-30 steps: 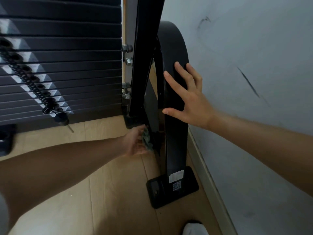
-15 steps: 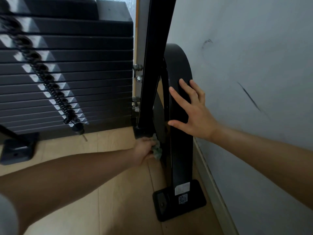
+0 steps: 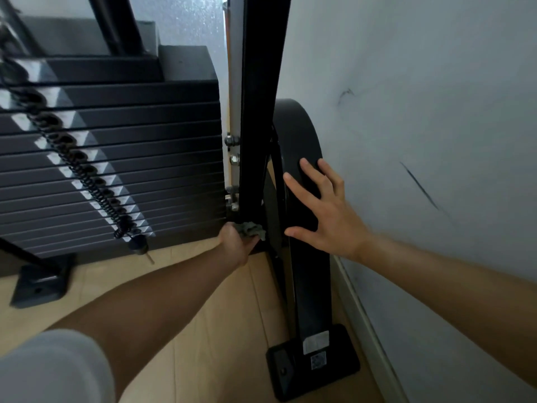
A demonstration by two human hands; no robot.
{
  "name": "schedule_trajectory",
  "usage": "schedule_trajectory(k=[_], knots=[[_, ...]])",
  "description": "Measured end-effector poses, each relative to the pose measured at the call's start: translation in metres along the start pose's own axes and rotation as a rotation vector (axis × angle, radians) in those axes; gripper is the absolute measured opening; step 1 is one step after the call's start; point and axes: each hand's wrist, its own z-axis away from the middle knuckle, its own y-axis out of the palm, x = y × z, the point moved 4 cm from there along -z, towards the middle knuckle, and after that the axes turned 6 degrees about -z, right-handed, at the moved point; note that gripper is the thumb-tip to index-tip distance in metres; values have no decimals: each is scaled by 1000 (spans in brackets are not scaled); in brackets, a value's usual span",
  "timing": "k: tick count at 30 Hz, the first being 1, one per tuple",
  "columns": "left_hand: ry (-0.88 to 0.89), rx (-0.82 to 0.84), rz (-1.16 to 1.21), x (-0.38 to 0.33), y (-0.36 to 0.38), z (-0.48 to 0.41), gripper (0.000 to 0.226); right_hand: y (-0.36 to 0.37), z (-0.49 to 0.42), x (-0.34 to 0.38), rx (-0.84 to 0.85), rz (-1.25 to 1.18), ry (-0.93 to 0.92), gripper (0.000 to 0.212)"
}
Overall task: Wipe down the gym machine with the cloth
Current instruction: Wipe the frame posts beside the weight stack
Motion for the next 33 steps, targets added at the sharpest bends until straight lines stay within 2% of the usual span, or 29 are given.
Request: schedule_trajectory(k=[2,6,12,28,33], knots=[[-2,-15,75,-1,6,1,36,1,-1,-1,4,-4,-1,96],[10,-9,136,-3,9,1,25,1,-1,-2,12,-9,-1,96],[34,63,215,-20,13,17,33,1,-1,-2,0,0,-13,95],[155,316,214,-91,51,120,33,-9,-3,6,-24,26,-17,96],[176,311,232,-102,60,141,27,-10,-4,5,-13,67,-27,95]])
